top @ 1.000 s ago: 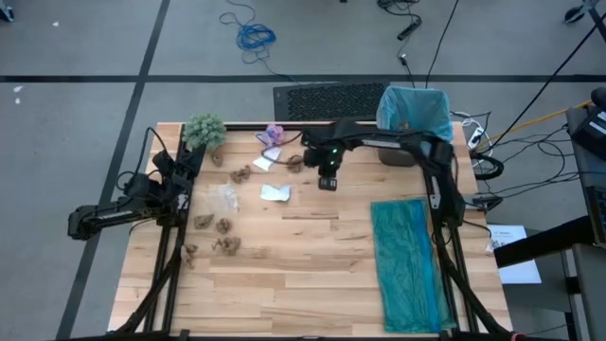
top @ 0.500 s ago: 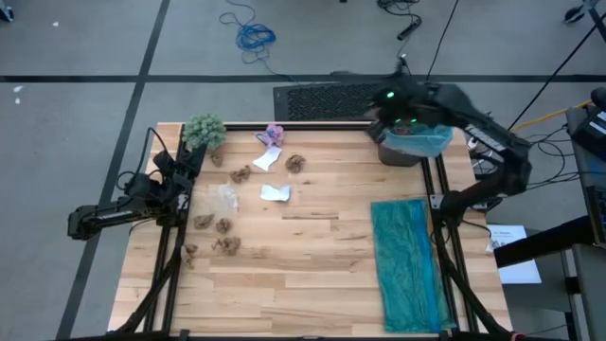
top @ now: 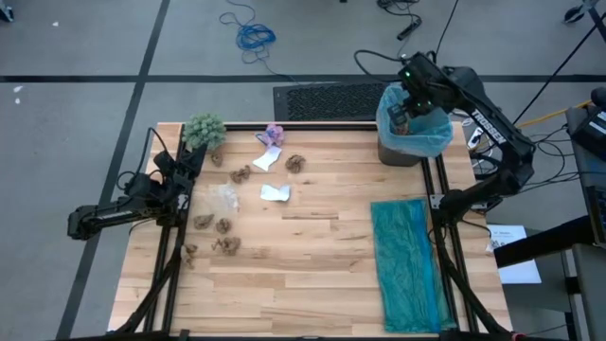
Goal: Place trash/remove bag and relplace
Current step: Put the brown paper into the trash bin
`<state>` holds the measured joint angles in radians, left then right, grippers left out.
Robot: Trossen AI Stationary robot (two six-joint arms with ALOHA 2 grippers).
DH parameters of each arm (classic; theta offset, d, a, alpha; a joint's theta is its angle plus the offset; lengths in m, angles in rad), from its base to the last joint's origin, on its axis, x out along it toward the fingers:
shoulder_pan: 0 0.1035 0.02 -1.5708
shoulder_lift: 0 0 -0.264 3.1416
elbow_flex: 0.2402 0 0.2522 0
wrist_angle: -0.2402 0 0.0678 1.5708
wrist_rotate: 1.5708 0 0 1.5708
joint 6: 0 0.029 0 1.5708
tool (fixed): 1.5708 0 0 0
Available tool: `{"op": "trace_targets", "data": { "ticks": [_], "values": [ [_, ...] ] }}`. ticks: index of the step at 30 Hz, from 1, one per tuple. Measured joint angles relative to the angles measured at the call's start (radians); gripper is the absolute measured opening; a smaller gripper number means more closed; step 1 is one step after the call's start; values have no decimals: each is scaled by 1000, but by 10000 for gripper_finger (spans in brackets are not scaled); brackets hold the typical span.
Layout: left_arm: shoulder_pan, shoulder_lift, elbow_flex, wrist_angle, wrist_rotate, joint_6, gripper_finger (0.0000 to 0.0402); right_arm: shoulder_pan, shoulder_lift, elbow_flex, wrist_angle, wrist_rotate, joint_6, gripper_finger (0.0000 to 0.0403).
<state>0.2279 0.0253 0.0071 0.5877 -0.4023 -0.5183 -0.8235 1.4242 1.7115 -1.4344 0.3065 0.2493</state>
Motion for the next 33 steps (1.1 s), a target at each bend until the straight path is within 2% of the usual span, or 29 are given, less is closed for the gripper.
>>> {"op": "trace_targets", "data": {
  "ticks": [3, 8, 9, 10, 13, 14, 16, 19, 24, 28, 33],
  "values": [
    [0, 0, 0, 0, 0, 0, 0, -8, 4, 0, 20, -2, -4, 57],
    [0, 0, 0, 1, 0, 0, 0, -7, 5, 0, 55, -5, -6, 151],
    [0, 0, 0, 1, 0, 0, 0, -7, 5, 0, 71, -32, -6, 168],
    [0, 0, 0, 1, 0, 0, 0, -4, 5, 0, 106, -104, -6, 184],
    [0, 0, 0, 1, 0, 0, 0, 45, 5, 0, 312, -472, -83, 212],
    [0, 0, 0, 1, 0, 0, 0, 84, 8, 0, 386, -563, -123, 216],
    [0, 0, 0, 1, 0, 0, 0, 176, 25, 0, 500, -636, -196, 218],
    [0, 0, 0, 1, 0, 0, 0, 279, 68, 0, 574, -622, -315, 213],
    [0, 0, 0, -4, 0, 1, 0, 383, 197, 0, 600, -541, -353, 209],
    [0, 0, 0, -6, 0, 3, 0, 432, 309, -1, 604, -465, -417, 215],
    [0, 0, 0, -7, 0, 3, 0, 456, 458, -1, 653, -449, -430, 219]
  ]
}}
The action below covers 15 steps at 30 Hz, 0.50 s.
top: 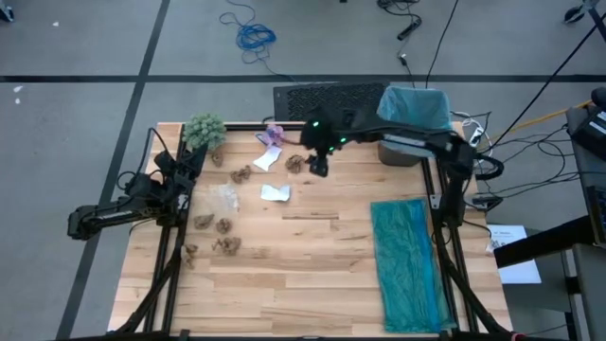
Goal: Place trash/remove bag and relplace
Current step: Put the brown paper into the trash bin
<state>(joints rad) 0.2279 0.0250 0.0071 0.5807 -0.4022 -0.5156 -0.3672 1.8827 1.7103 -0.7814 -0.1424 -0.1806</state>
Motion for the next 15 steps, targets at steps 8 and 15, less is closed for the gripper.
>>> {"op": "trace_targets", "data": {
  "ticks": [8, 15],
  "values": [
    [0, 0, 0, -23, 0, -1, 0, 2, 167, 0, 165, 18, 3, 219],
    [0, 0, 0, -21, 1, -2, 0, 1, 250, 0, 180, 58, 15, 219]
  ]
}}
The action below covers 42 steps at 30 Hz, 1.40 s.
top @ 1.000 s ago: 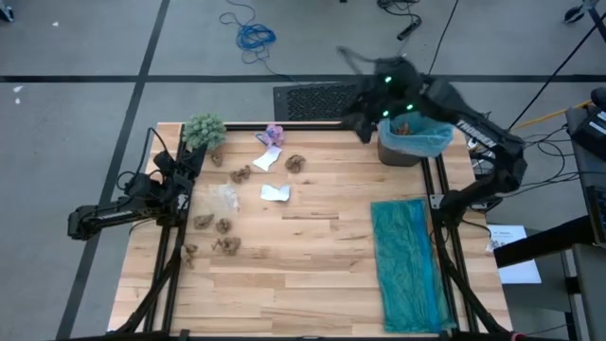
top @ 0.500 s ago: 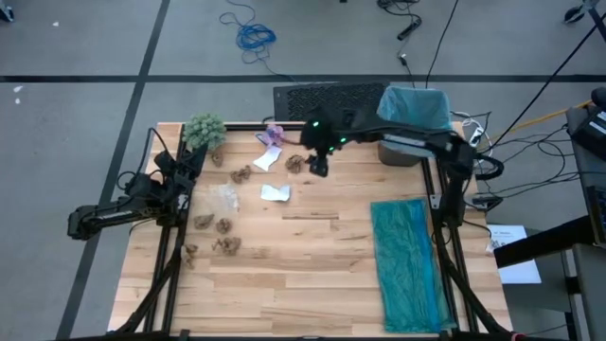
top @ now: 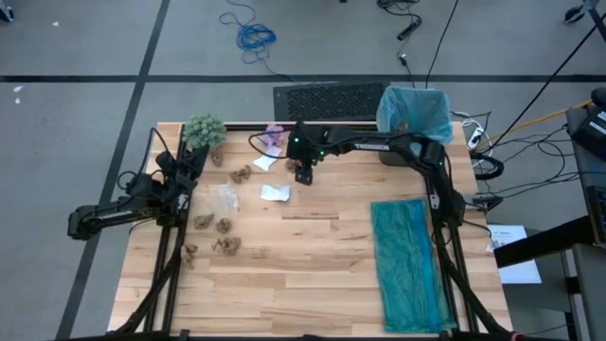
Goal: Place trash/remove bag and relplace
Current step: Put the brown paper into the trash bin
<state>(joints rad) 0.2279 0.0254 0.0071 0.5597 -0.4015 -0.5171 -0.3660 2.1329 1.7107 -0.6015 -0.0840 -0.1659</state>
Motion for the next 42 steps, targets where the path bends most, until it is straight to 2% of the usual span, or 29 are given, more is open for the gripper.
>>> {"op": "trace_targets", "data": {
  "ticks": [3, 7, 14, 22, 25, 28, 29, 36, 38, 42],
  "values": [
    [0, 0, 0, 0, 0, 0, 0, 0, 15, 0, 10, 67, 28, 218],
    [0, 0, 0, 0, 0, 0, 0, -3, 22, 0, 58, 105, 53, 208],
    [0, 0, 0, 0, 1, 0, 0, -13, 36, 1, 137, 103, 56, 181],
    [0, 0, 0, 0, 7, 0, 0, -21, 77, 1, 48, 53, 94, 150],
    [0, 0, 0, -1, 7, 0, 0, -19, 72, 1, 30, 53, 92, 110],
    [0, 0, 0, 0, 7, 0, 0, -19, 46, 1, 5, 10, 94, 31],
    [0, 0, 0, 0, 7, 0, 0, -19, 33, 1, -5, -4, 94, 16],
    [0, 0, 0, 47, 7, -1, 0, -18, -91, 0, -67, -35, 104, 1],
    [0, 0, 0, 65, 7, -1, 0, -19, -126, 1, -63, -92, 87, 1],
    [0, 0, 0, 63, 7, -1, 0, -18, -131, 1, -68, -98, 48, 22]
  ]
}}
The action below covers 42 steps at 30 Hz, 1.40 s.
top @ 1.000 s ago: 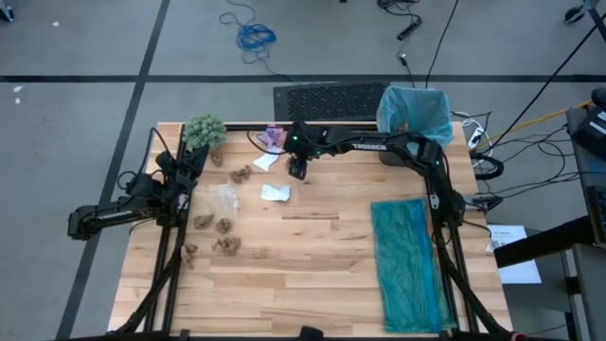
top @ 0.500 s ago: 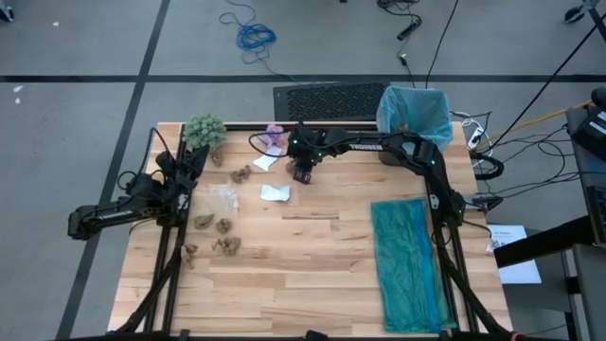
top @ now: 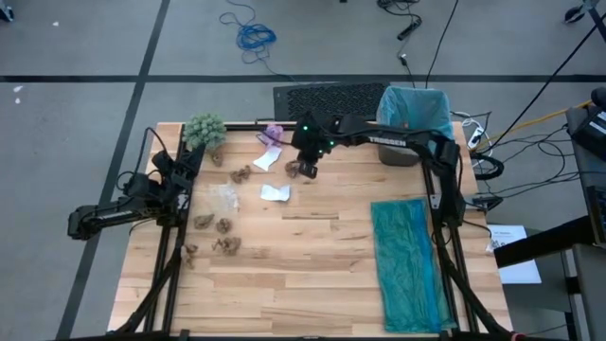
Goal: Place trash/remove bag and relplace
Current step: Put the brown paper into the trash bin
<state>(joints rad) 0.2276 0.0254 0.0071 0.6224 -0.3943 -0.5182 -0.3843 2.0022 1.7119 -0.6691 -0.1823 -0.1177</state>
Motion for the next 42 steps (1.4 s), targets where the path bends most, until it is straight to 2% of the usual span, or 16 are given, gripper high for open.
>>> {"op": "trace_targets", "data": {
  "ticks": [5, 9, 11, 14, 16, 18, 20, 22, 25, 27, 32, 35, 37, 39, 42],
  "values": [
    [0, 0, 0, -2, 0, 0, 0, 0, 68, 0, 8, 8, 12, 101],
    [0, 0, 0, -3, 0, 0, 0, 0, 129, 0, 37, 79, 50, 180],
    [0, 0, 0, -3, 0, 0, 0, 0, 154, 0, 47, 81, 57, 214],
    [0, 0, 0, -4, 0, 0, 0, 0, 178, -1, 72, 82, 63, 246],
    [0, 0, 0, -4, 0, 0, 0, 0, 192, -1, 91, 85, 87, 251],
    [0, 0, 0, -3, 0, 0, 0, 0, 206, -1, 105, 86, 114, 243],
    [0, 0, 0, -4, 0, 0, 0, 0, 214, -1, 116, 86, 135, 215],
    [0, 0, 0, -6, 0, 0, 0, 0, 220, 0, 128, 75, 148, 165],
    [0, 0, 0, -6, 0, 0, 0, -1, 222, -1, 106, 41, 168, 55],
    [0, 0, 0, -6, 0, 0, 0, -3, 217, -1, 106, 12, 173, 19],
    [0, 0, 0, 16, -1, 0, 0, -7, 135, -1, 64, -39, 196, 4],
    [0, 0, 2, 103, 7, 10, 0, -7, 31, -1, 40, -50, 192, 3],
    [0, 0, 29, 97, 27, 32, 0, -7, -58, -1, 23, -44, 193, 2],
    [0, 1, 80, 56, 63, 61, 0, -6, -153, -1, -2, -3, 206, 1],
    [0, 37, 194, -70, 86, 107, 0, -15, -298, 0, -85, 152, 211, 1]
  ]
}}
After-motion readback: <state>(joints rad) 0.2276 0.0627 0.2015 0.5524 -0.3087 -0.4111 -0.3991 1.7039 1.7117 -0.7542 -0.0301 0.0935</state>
